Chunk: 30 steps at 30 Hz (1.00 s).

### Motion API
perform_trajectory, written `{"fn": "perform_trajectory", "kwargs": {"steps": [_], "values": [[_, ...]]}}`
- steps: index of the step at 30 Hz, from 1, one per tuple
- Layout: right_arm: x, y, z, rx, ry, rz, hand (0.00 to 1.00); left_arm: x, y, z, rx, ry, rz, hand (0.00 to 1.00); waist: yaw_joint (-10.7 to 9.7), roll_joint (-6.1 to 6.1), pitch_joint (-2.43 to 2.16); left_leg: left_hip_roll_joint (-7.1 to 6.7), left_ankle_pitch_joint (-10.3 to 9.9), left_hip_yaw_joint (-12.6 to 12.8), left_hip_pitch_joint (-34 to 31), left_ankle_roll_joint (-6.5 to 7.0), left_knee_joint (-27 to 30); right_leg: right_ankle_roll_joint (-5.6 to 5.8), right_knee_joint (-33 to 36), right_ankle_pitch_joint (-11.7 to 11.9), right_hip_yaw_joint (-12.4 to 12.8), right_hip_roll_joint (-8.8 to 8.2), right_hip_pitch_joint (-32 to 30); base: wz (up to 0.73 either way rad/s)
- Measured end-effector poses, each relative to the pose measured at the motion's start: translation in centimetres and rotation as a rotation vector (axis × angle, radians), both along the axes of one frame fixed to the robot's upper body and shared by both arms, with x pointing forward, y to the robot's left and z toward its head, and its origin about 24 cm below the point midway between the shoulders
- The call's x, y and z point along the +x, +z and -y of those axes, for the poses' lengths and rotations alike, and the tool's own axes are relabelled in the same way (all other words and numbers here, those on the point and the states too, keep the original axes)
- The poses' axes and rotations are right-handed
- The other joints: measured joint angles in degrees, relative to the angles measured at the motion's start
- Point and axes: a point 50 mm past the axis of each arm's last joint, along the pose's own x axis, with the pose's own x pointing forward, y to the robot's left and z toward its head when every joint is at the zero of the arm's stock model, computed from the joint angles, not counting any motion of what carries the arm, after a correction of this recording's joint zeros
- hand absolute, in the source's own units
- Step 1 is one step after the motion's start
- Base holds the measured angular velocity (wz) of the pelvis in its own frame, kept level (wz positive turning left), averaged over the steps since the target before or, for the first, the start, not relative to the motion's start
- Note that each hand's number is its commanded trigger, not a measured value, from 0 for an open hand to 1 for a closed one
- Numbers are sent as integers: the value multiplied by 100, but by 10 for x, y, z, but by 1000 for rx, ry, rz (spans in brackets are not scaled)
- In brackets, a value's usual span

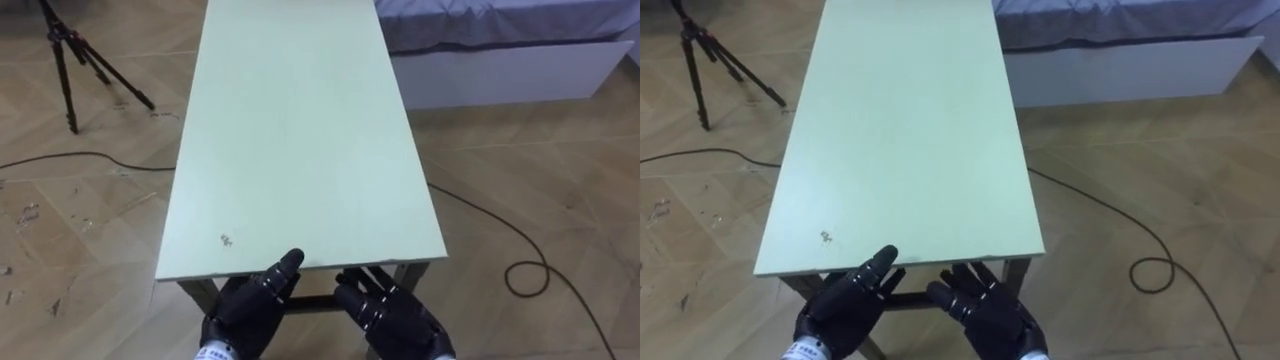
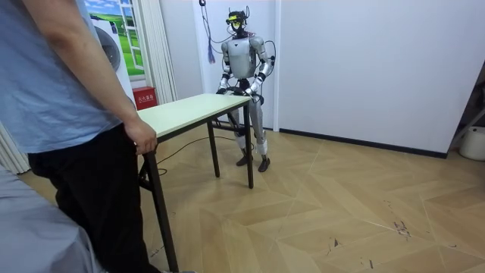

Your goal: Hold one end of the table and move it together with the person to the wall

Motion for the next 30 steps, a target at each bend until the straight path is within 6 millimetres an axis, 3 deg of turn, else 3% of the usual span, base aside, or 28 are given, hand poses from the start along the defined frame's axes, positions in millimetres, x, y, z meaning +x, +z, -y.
{"fn": "perform_trajectory", "kwargs": {"steps": [3, 7, 20, 26, 30], "values": [[0, 0, 1, -2, 0, 0, 0, 3, 1, 0, 3, -6, 4, 0, -1, -23, 18, 1, -19, -3, 0, -2, -4, 0, -1, 0, 7, 0, -10, 0], [1, 0, 3, -9, 3, 2, 0, 10, 4, 1, -16, -12, 15, 0, 2, 33, 41, -4, -56, 1, 2, 15, -2, 9, 6, 5, 9, -4, -15, 0], [28, 15, 6, -10, -6, 80, 0, 12, 3, -11, -35, 39, -33, 0, 87, 85, -12, 6, -54, -14, 70, 16, 24, 8, 99, 9, 39, 0, 2, -1], [29, 16, 10, 158, -144, 13, 0, 14, 2, -27, -131, 168, -57, 0, 236, 86, -9, 3, -55, -33, 132, 16, 18, 2, 114, 12, 86, -1, 39, -4], [30, 16, 9, 229, -205, -26, 0, 15, 2, -27, -210, 213, -80, 0, 329, 100, 0, 2, -55, -33, 183, 16, 23, -3, 108, 15, 91, 0, 84, 0]]}}
